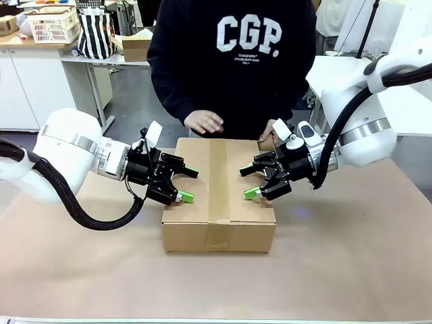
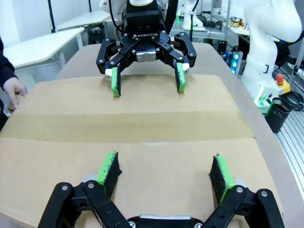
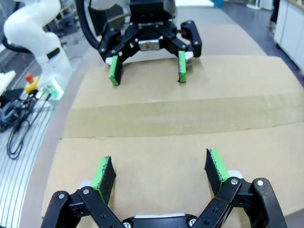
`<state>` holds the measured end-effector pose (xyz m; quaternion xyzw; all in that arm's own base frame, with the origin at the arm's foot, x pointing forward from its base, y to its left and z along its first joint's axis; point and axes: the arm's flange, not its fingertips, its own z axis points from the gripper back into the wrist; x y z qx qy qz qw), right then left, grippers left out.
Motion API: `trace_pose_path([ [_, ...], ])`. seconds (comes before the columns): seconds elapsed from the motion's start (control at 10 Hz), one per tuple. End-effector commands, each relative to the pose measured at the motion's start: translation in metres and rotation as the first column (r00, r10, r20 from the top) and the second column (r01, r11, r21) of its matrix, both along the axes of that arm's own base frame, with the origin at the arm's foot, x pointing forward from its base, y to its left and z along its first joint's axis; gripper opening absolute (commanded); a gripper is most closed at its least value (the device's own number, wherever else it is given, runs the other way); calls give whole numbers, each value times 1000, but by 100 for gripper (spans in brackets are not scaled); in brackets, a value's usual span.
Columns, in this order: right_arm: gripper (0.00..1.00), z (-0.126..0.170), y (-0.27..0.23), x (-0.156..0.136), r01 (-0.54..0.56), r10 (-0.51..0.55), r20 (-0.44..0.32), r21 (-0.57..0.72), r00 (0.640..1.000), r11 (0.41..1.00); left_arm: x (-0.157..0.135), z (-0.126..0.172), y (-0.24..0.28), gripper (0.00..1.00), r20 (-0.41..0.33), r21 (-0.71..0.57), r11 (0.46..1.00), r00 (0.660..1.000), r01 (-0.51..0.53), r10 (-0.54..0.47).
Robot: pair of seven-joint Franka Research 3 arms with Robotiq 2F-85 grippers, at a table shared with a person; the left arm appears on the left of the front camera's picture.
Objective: Pack the gift set into the box.
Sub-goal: Press and hold the closed box until the human finishes sealing it.
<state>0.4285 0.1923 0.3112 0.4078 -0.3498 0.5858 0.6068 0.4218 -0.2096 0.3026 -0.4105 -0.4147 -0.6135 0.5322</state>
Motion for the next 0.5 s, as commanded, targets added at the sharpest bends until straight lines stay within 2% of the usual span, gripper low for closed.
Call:
trace_pose_path([
  [0.0,100,-3,-1,-1,6,-6,-5,-2,1000,1000,-1,-2,0,100,-4,3,1000,1000,0,0],
  [0.4,100,-3,-1,-1,6,-6,-5,-2,1000,1000,-1,-2,0,100,-4,3,1000,1000,0,0],
])
